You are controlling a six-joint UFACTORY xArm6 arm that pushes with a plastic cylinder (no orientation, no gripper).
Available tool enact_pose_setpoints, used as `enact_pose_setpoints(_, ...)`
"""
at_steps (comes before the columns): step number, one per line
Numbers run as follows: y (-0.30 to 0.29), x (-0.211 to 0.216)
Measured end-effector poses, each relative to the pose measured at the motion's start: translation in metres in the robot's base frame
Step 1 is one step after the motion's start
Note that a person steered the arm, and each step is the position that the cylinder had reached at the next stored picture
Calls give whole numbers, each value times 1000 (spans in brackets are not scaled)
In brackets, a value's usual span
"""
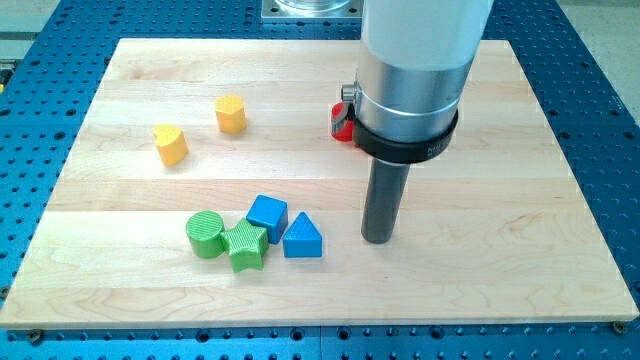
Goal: Push the yellow and red blocks to the center of the board
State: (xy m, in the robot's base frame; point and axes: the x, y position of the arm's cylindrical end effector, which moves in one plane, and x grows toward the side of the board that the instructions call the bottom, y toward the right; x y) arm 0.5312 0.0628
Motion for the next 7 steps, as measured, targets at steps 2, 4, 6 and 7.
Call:
enact_pose_setpoints(2, 0, -12)
enact_pose_setpoints(4, -1, -42)
enact_pose_setpoints(6, 55, -81)
enact_pose_setpoints(7, 51, -106)
